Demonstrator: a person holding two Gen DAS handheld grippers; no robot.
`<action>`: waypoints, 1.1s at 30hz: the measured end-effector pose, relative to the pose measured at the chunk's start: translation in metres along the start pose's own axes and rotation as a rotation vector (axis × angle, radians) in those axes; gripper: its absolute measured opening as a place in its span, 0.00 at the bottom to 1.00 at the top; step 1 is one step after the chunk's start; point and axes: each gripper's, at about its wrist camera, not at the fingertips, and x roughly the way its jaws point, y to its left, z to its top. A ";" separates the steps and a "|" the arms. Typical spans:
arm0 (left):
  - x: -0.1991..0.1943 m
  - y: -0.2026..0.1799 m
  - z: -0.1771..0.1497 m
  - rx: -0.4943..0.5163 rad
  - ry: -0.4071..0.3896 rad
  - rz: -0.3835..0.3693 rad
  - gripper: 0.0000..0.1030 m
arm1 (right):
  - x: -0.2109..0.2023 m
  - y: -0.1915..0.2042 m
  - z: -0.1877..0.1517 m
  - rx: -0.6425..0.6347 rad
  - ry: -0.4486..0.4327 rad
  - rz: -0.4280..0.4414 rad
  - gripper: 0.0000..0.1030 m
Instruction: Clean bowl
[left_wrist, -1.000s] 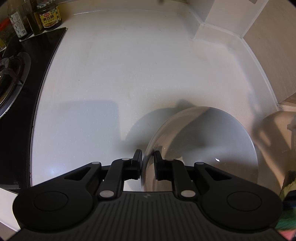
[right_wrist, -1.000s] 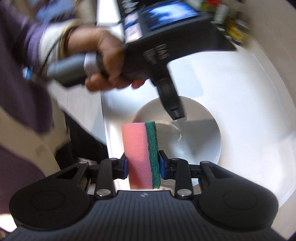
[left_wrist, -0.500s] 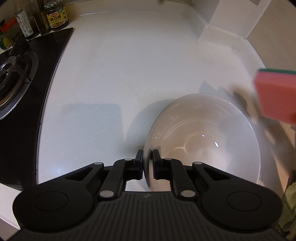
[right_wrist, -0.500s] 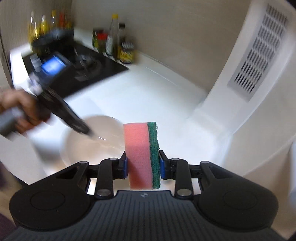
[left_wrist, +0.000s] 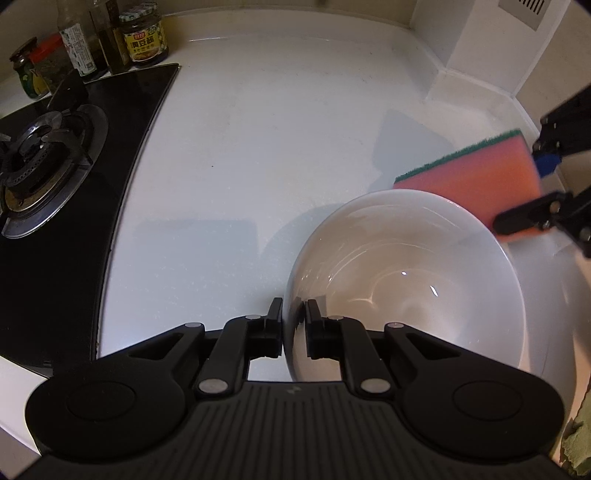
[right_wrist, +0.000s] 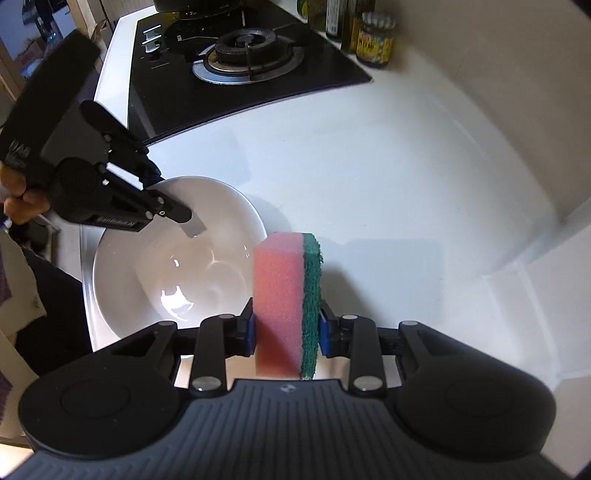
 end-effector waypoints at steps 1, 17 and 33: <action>0.000 0.000 0.000 -0.001 -0.006 0.003 0.13 | 0.002 0.003 -0.001 0.011 -0.002 -0.002 0.26; -0.002 -0.005 -0.002 -0.022 -0.028 0.041 0.15 | -0.024 0.117 -0.101 0.581 -0.205 -0.266 0.26; -0.007 -0.010 -0.017 -0.031 -0.055 0.082 0.15 | -0.002 0.234 -0.131 1.027 -0.390 -0.302 0.27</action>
